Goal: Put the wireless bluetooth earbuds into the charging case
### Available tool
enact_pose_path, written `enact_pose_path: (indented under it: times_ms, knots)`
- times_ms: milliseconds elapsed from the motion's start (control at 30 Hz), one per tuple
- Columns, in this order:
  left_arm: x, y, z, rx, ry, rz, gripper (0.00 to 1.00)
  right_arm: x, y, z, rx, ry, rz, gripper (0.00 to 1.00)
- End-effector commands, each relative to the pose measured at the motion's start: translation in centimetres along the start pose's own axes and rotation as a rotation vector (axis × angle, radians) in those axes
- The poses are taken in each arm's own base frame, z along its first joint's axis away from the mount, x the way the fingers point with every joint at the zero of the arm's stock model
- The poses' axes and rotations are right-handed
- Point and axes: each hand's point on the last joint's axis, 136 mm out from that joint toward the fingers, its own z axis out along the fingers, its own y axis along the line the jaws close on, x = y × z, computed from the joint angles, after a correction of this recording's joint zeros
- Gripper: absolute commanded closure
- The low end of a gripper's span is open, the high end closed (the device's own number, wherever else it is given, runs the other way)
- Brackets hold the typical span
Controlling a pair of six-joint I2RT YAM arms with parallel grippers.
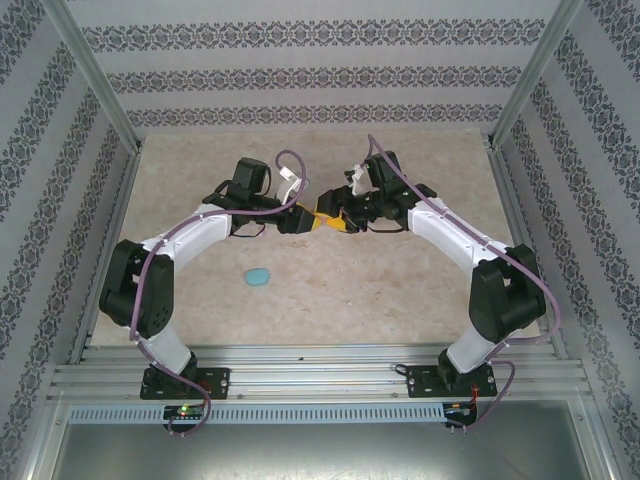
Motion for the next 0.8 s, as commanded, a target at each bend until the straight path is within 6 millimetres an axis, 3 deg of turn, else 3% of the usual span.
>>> enact_pose_path:
  times_ms: [0,367,567,767]
  knots:
    - [-1.8,-3.1,-0.9,0.088,-0.055,0.085,0.73,-0.5,0.5,0.2,-0.032,0.001,0.011,0.50]
    - [-1.9,-4.0,-1.7,0.079,-0.060,0.188,0.71,-0.8,1.4,0.7,-0.069,0.036,0.037,0.78]
    - [-4.6,-4.5,-3.8,-0.011,-0.199,0.341,0.36,-1.5,3.4,-1.0,-0.131,-0.035,0.063,0.80]
    - [-8.7,-4.6,-7.9,0.013,-0.435,0.311,0.33,-2.7,7.1,-4.6,-0.236,-0.145,0.086,0.81]
